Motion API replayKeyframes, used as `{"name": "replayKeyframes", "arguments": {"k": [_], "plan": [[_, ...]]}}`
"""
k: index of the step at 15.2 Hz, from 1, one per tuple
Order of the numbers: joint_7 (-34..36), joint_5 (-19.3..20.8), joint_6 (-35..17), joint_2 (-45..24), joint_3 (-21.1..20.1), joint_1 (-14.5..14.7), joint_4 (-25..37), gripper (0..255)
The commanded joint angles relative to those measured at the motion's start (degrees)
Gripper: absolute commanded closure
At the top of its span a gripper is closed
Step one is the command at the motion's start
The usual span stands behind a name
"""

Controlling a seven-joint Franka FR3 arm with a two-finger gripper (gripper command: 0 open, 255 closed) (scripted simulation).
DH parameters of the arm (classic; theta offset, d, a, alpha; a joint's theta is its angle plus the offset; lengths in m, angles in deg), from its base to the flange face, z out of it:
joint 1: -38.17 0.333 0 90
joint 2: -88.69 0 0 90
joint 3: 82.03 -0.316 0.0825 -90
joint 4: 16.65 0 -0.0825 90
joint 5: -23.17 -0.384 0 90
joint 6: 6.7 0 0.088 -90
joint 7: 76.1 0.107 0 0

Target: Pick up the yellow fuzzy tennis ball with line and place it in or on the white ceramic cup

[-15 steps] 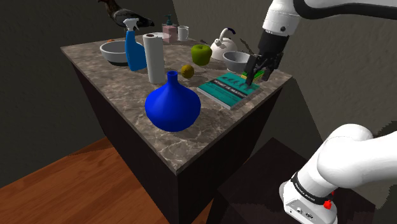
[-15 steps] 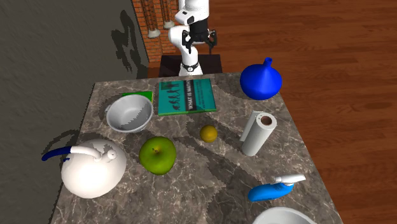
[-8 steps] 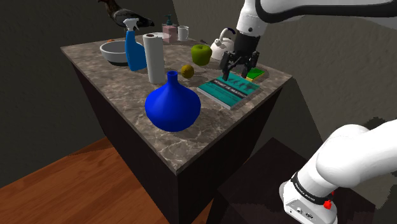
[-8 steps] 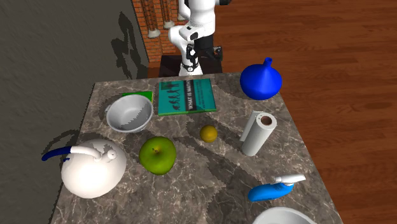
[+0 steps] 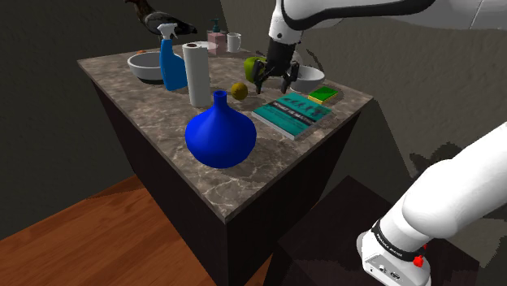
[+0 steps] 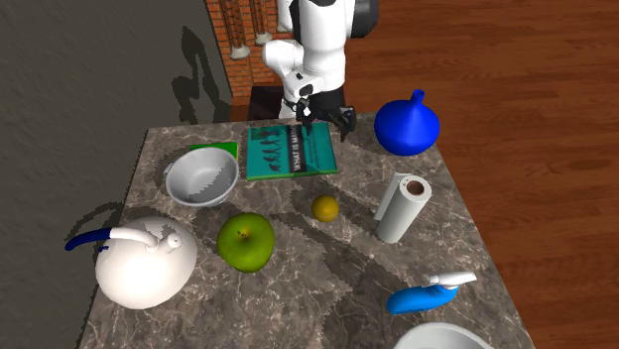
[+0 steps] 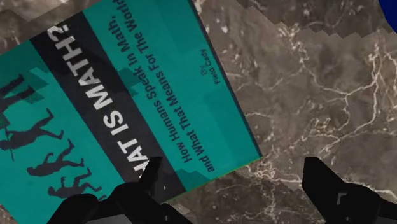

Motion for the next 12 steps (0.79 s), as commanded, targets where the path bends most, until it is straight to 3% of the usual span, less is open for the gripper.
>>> {"name": "replayKeyframes", "arguments": {"k": [1,12], "plan": [[2.3,0.8,-0.7,-4.0,-0.3,-0.3,3.6,0],[13.8,6.2,1.1,-29.5,0.2,0.4,32.4,0]]}}
